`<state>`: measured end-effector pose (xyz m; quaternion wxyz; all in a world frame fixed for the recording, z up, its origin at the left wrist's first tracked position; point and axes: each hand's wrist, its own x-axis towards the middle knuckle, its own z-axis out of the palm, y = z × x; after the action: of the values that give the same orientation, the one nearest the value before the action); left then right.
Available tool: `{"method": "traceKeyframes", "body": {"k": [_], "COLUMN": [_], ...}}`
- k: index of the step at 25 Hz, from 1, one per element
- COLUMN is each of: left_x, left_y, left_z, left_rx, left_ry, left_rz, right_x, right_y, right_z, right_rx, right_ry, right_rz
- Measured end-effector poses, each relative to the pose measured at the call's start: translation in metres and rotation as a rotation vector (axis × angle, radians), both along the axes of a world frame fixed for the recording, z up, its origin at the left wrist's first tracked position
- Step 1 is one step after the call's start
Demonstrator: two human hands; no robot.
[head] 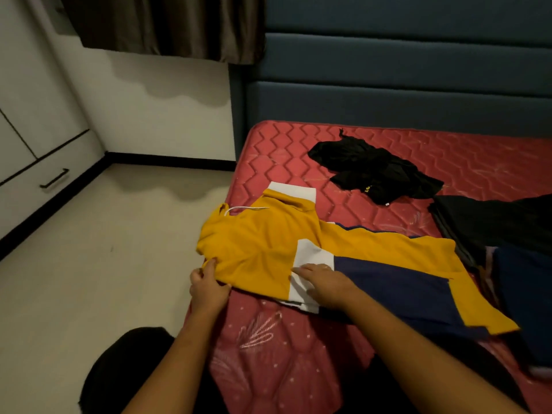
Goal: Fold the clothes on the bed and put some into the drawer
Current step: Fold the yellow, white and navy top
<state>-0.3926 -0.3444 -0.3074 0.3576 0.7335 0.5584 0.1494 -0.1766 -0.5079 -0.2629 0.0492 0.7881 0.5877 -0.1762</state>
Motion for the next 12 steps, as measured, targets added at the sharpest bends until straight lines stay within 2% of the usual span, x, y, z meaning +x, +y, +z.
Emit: {"method": "traceKeyframes", "body": {"k": [2,7,10,12], "left_x": [0.004,0.006,-0.010,-0.020], "left_y": [0.006,0.029,0.050,0.053], "left_z": [-0.004,-0.013,-0.013,-0.011], "left_rx": [0.007,0.015,-0.046,-0.050], "left_ry": [0.068,0.065,0.107,0.207], "left_rz": [-0.047,-0.030,-0.073,0.012], "right_x": [-0.029,-0.044,-0.050,-0.059], "right_y": [0.025,0.052,0.053,0.052], "right_z": [-0.018,-0.057,-0.066,-0.063], "right_rx": [0.105,0.040,0.089,0.068], "right_ry": [-0.059,-0.042,0.016,0.084], "right_rz": [0.055,0.070,0.088,0.125]}}
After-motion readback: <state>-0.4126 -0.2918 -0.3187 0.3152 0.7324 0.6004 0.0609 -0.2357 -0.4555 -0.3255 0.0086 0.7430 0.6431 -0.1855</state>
